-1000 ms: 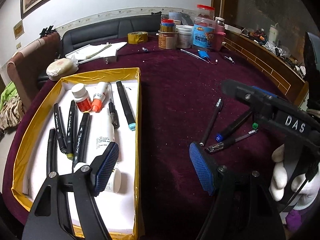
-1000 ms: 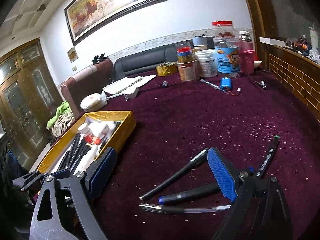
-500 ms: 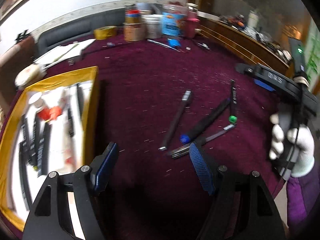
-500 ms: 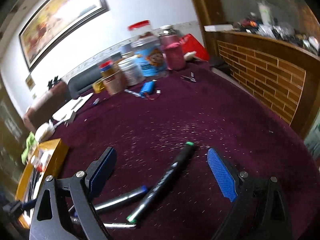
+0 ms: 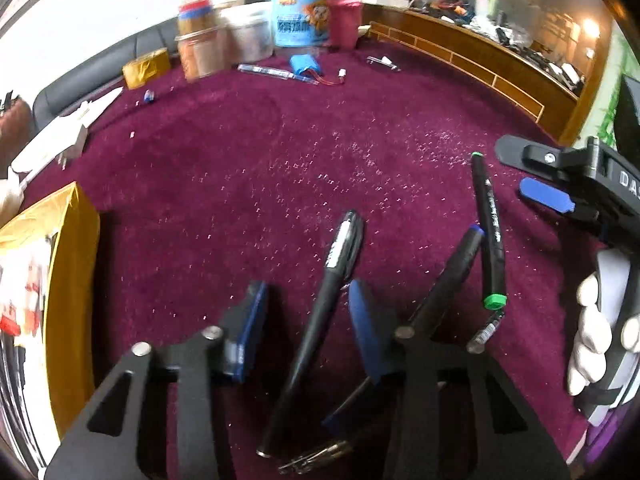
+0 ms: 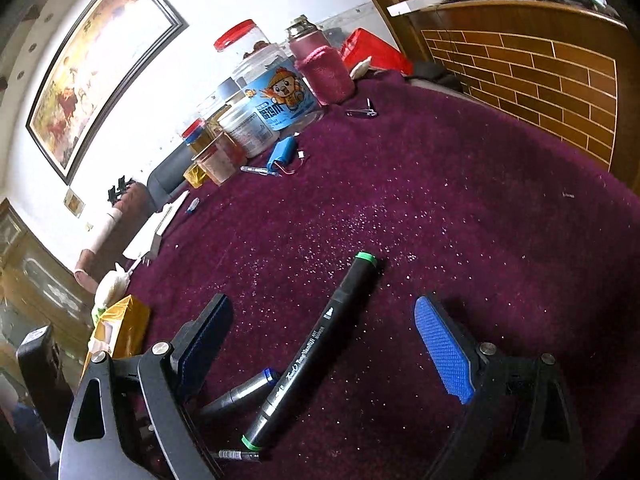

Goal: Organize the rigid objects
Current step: 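Grasp the black pen with left tool while right grasps the green-capped black marker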

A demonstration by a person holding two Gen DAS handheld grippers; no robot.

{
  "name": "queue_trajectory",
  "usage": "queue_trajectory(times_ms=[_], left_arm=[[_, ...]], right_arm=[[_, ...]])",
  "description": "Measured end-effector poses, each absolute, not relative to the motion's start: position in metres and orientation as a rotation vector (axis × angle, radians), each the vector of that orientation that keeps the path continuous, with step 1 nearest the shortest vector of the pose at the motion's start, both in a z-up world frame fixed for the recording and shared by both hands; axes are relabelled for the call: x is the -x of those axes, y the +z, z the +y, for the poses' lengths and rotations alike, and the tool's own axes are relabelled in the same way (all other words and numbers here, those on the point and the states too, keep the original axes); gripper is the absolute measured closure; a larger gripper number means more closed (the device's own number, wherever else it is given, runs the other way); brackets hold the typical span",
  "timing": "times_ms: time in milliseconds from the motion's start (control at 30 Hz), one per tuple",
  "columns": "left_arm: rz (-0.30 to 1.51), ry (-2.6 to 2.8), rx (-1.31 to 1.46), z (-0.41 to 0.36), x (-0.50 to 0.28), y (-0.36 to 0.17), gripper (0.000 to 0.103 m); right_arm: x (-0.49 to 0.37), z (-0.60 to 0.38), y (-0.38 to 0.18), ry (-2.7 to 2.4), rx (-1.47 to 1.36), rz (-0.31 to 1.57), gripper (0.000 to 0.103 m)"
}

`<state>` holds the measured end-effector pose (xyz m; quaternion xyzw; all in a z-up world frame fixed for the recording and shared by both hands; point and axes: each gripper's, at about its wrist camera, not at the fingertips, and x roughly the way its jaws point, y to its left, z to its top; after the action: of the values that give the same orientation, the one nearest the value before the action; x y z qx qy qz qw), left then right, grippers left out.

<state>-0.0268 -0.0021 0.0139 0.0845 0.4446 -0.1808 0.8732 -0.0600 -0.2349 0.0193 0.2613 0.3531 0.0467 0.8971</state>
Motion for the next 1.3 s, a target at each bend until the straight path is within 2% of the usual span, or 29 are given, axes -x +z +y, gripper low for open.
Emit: queue_trajectory(times_ms=[300, 400, 467, 667, 1000, 1067, 1100, 1167, 1233, 1300], left_arm=[[0.871, -0.357, -0.267, -0.016, 0.035, 0.013, 0.077], [0.882, -0.396, -0.208, -0.010, 0.029, 0.009, 0.085], [0.896, -0.414, -0.151, 0.000, 0.026, 0.010, 0.096], [0.892, -0.426, 0.000, 0.030, 0.035, 0.017, 0.096], [0.767, -0.510, 0.217, 0.083, 0.075, 0.055, 0.096], [0.749, -0.514, 0.239, 0.092, 0.080, 0.060, 0.096], [0.737, -0.515, 0.254, 0.098, 0.083, 0.063, 0.096], [0.719, -0.517, 0.283, 0.109, 0.089, 0.067, 0.096], [0.697, -0.514, 0.307, 0.121, 0.093, 0.072, 0.096], [0.683, -0.505, 0.321, 0.130, 0.097, 0.076, 0.096]], right_arm=[[0.057, -0.238, 0.014, 0.089, -0.575, 0.753, 0.014], [0.056, -0.238, 0.013, 0.076, -0.571, 0.762, 0.014], [0.055, -0.237, 0.013, 0.070, -0.564, 0.764, 0.014], [0.053, -0.234, 0.014, 0.058, -0.540, 0.772, 0.014], [0.050, -0.226, 0.016, 0.026, -0.469, 0.808, 0.015], [0.049, -0.214, 0.018, 0.012, -0.400, 0.832, 0.023], [0.048, -0.208, 0.018, 0.002, -0.364, 0.853, 0.033], [0.044, -0.193, 0.018, -0.047, -0.267, 0.886, 0.044], [0.040, -0.184, 0.018, -0.075, -0.204, 0.899, 0.066], [0.038, -0.183, 0.017, -0.067, -0.199, 0.898, 0.080]])
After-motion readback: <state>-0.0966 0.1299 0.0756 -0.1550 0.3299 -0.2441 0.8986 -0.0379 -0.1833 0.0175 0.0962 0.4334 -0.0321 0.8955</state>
